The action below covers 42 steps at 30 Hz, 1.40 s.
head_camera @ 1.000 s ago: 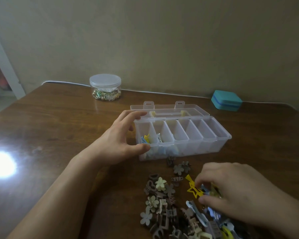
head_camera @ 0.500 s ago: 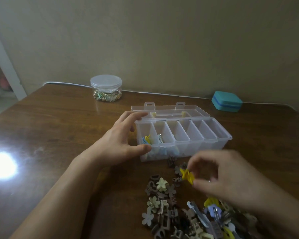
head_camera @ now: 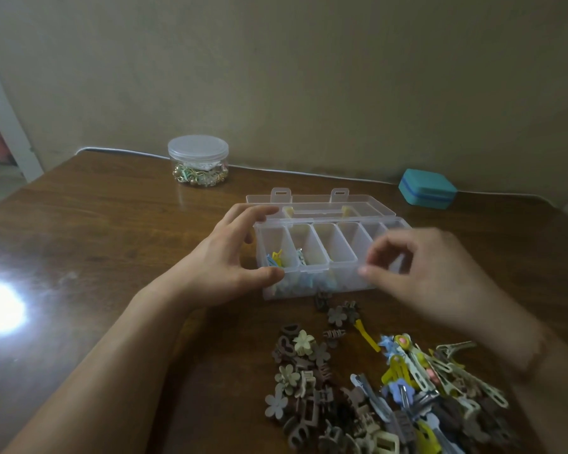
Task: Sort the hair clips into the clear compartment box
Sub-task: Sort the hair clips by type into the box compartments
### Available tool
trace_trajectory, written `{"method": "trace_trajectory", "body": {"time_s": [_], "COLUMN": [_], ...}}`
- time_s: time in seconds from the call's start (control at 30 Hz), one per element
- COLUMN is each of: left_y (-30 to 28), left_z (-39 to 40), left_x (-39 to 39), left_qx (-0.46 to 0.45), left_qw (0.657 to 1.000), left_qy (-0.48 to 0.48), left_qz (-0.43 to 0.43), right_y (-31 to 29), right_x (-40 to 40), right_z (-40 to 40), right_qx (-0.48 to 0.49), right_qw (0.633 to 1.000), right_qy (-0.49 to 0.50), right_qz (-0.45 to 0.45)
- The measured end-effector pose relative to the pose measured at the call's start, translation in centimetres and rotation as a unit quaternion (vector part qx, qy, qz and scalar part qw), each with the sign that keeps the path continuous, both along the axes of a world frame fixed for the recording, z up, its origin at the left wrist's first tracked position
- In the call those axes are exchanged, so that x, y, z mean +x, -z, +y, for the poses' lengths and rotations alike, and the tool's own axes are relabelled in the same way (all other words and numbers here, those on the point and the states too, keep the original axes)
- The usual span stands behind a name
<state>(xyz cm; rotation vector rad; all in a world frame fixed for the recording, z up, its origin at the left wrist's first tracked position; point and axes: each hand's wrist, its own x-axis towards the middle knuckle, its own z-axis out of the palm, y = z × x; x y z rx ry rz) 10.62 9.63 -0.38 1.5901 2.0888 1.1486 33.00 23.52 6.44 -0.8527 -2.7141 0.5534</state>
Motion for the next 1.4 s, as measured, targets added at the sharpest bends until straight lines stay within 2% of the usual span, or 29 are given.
{"method": "trace_trajectory", "body": {"time_s": [0.17,0.33,0.47,0.53,0.63,0.73,0.8,0.87,0.9,1.0,1.1,1.23,1.4], "left_y": [0.1,0.1,0.0,0.0,0.1,0.1,0.1,0.1,0.1,0.0,0.0,0.1,0.0], "left_z": [0.0,0.0,-0.1,-0.1,0.0,0.0,0.0,0.0,0.0,0.0,0.0,0.0,0.0], "left_x": [0.0,0.1,0.2,0.1,0.1,0.1,0.0,0.0,0.0,0.0,0.0,0.0,0.1], "left_qx": [-0.001,0.003,0.001,0.002,0.007,0.003,0.003,0.001,0.001,0.002,0.003,0.001,0.002], "left_qw": [1.000,1.000,1.000,1.000,1.000,1.000,1.000,1.000,1.000,1.000,1.000,1.000,1.000], "left_qy": [-0.002,-0.002,-0.002,-0.001,-0.001,-0.001,0.001,0.000,0.000,-0.001,-0.003,-0.004,-0.002], "left_qz": [0.009,0.002,-0.001,-0.001,0.001,0.000,0.000,0.002,0.003,0.003,0.008,0.004,0.005], "right_y": [2.6,4.1,3.9,2.8,0.2,-1.4,-1.0,-0.2,0.0,-0.3,0.2,1.8,2.7], "right_x": [1.9,1.1,1.3,1.4,0.0,-3.2,-5.0,-5.9,-5.8,-3.9,-0.1,3.3,4.1], "right_z": [-1.9,-2.2,-1.9,-1.5,-0.2,1.9,3.1,3.8,3.9,2.8,1.2,0.2,0.4], "right_qx": [0.074,0.117,0.084,0.014,-0.068,-0.124,-0.189,-0.222,-0.201,-0.045,0.013,0.089,0.032], "right_qw": [0.986,0.985,0.989,0.996,0.997,0.979,0.964,0.960,0.967,0.993,0.998,0.973,0.975], "right_qy": [0.036,0.045,0.045,0.043,0.022,0.011,-0.001,-0.002,-0.003,-0.022,-0.051,-0.044,-0.092], "right_qz": [-0.142,-0.122,-0.114,-0.082,0.021,0.162,0.186,0.169,0.158,0.109,-0.027,-0.208,-0.202]}}
